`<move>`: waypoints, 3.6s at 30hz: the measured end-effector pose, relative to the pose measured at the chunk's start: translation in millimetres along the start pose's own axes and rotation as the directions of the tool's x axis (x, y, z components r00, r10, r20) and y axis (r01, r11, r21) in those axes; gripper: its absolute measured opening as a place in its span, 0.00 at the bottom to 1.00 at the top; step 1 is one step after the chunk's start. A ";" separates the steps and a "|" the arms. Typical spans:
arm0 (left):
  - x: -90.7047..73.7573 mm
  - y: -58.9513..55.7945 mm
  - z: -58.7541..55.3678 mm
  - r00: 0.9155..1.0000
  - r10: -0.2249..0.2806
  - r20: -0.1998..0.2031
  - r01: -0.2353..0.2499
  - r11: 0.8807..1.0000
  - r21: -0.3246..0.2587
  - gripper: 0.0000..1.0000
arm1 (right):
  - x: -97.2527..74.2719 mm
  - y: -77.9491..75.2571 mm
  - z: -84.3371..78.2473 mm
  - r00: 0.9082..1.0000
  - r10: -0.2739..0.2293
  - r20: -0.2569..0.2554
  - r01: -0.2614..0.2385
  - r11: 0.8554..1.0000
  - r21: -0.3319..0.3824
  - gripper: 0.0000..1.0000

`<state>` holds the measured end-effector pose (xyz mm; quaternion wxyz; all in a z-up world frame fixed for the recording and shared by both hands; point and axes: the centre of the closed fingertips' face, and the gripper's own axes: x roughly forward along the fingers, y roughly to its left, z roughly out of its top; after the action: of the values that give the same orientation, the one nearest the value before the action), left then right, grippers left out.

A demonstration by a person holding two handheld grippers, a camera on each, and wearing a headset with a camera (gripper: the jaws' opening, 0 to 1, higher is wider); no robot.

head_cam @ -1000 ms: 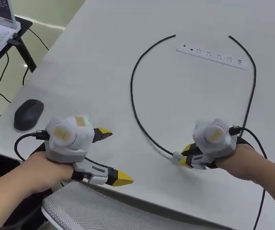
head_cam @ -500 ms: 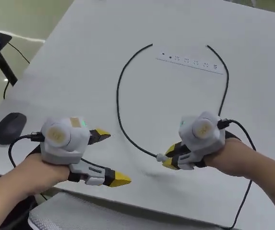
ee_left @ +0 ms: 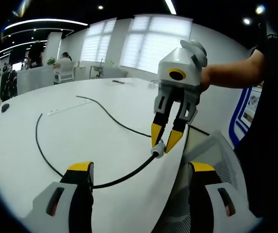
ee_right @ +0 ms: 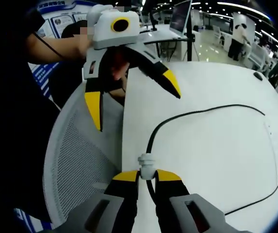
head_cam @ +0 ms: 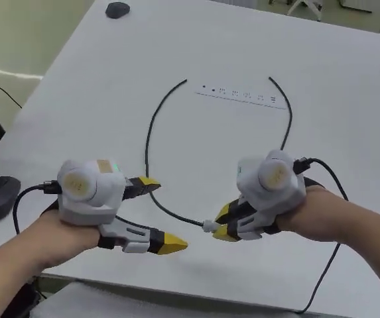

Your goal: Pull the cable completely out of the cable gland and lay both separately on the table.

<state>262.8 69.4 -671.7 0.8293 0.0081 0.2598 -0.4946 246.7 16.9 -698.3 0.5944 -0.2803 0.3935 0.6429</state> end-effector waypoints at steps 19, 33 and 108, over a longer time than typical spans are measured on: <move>24.2 -32.1 -0.9 0.990 -0.134 -0.034 0.136 0.990 0.034 0.58 | -18.4 20.2 21.9 1.000 -0.016 0.012 0.017 0.990 -0.141 0.07; 27.5 -40.3 1.1 0.980 -0.195 -0.024 0.196 0.981 0.019 0.42 | -12.8 22.7 21.0 1.000 -0.023 0.008 0.024 0.978 -0.208 0.07; 27.5 -52.0 17.4 0.980 -0.186 -0.070 0.197 0.958 0.208 0.14 | -24.3 24.0 23.7 0.833 0.366 0.415 -0.499 0.822 0.274 0.09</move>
<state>237.6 15.7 -656.1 0.7650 0.0845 0.2251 -0.5974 228.9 24.0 -661.4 0.5314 0.0522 0.4516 0.7149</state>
